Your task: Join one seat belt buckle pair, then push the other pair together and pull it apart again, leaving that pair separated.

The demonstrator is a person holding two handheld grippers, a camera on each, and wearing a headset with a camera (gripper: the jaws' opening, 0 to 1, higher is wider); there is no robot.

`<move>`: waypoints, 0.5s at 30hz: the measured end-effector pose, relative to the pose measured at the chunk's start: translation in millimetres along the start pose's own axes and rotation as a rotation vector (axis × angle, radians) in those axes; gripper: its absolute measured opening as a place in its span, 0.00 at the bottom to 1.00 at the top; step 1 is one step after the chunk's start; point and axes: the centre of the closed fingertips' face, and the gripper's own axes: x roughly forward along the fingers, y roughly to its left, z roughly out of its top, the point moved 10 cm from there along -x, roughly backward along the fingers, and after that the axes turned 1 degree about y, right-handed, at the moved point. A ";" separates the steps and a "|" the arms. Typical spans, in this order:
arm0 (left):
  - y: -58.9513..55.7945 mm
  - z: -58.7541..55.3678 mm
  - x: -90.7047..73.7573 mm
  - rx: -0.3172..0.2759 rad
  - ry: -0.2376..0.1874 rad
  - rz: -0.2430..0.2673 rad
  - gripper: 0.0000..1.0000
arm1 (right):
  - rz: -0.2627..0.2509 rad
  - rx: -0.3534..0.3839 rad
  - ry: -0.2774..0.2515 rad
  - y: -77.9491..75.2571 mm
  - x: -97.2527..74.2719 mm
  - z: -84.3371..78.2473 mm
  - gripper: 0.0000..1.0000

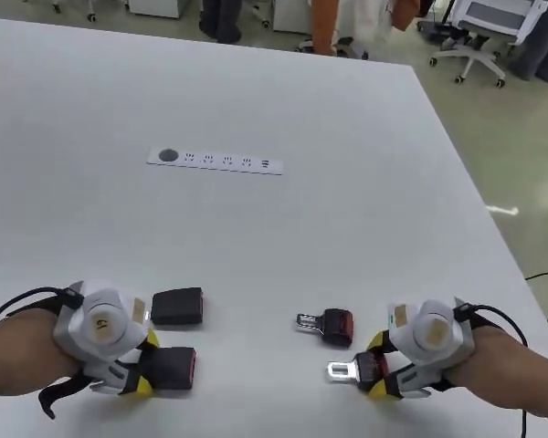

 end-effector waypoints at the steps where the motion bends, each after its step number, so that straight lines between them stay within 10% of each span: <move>1: -0.1 0.3 0.1 0.004 0.002 0.001 0.34 | -0.001 0.003 0.000 -0.2 0.2 0.1 0.34; 15: 2.5 -3.5 1.7 -0.019 -0.011 0.004 0.33 | 0.002 -0.009 -0.023 10.0 6.2 21.1 0.34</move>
